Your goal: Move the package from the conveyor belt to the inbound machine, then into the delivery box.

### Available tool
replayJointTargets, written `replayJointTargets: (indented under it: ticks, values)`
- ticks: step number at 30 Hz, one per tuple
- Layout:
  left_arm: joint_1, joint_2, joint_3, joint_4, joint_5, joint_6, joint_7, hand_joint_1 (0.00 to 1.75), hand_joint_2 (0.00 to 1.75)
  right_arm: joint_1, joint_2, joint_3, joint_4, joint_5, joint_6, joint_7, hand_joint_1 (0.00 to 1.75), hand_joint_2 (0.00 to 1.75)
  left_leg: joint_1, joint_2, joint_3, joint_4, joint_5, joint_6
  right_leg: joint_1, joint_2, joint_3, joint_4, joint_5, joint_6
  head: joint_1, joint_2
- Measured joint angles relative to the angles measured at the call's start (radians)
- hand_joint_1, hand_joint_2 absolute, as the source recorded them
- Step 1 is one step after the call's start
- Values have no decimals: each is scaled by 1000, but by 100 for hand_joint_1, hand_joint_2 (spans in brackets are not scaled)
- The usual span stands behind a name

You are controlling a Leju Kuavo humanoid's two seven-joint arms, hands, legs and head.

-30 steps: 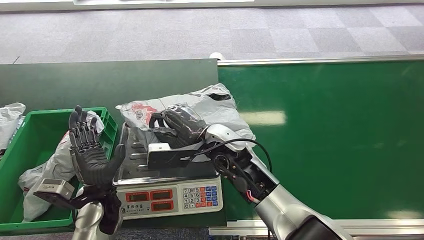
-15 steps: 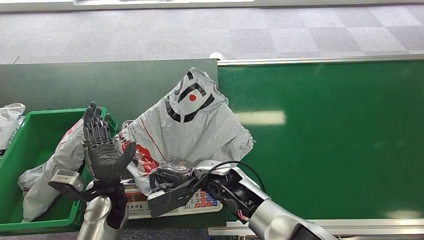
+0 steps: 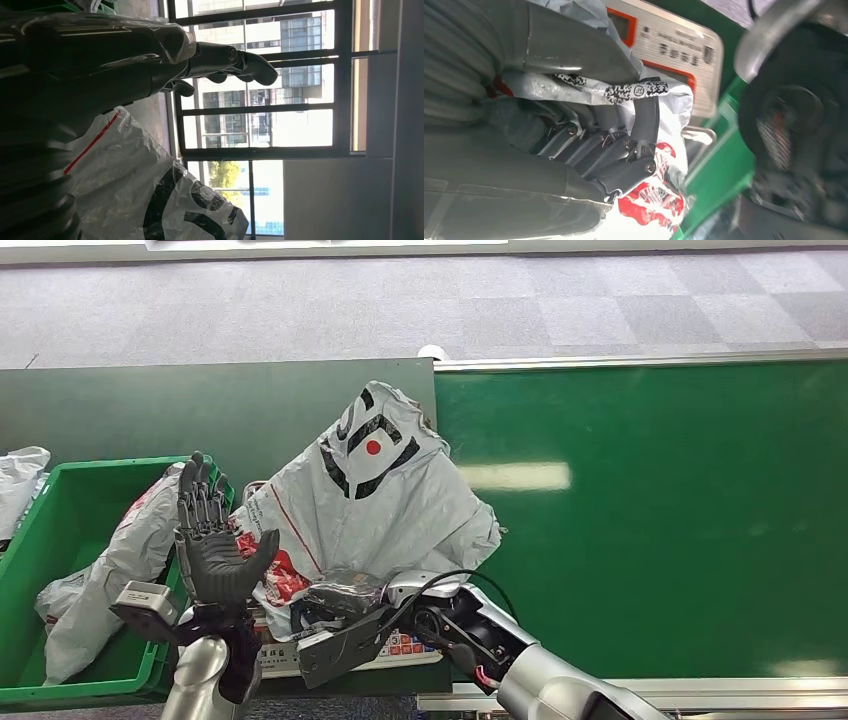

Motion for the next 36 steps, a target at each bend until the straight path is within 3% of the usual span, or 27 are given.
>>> replayJointTargets:
  ticks: [1,4,8,16,36]
  values:
    - [2,0,0,0,-1,0,0,0,175,4,-1,-1,-6,-9,-8,-1,43,175,0,0,0,0,0,0,0,0,0,0,0,0,0,0]
    - [10,0,0,-2,-4,0,0,0,175,17,-3,-9,-37,-34,-31,-2,0,175,0,0,0,0,0,0,0,0,0,0,0,0,0,0]
    - [22,0,1,-8,-8,0,0,0,175,36,-9,-34,-92,-82,-61,0,0,175,0,0,0,0,0,0,0,0,0,0,0,0,0,0]
    - [40,0,4,-29,-10,0,0,0,175,92,-33,-100,-295,-61,-267,-4,0,175,0,0,0,0,0,0,0,0,0,0,0,0,0,0]
    - [40,1,11,-19,-11,0,0,0,175,157,-71,-93,-640,-245,-131,-38,0,175,0,-1,-1,0,0,0,0,0,0,0,0,0,0,0]
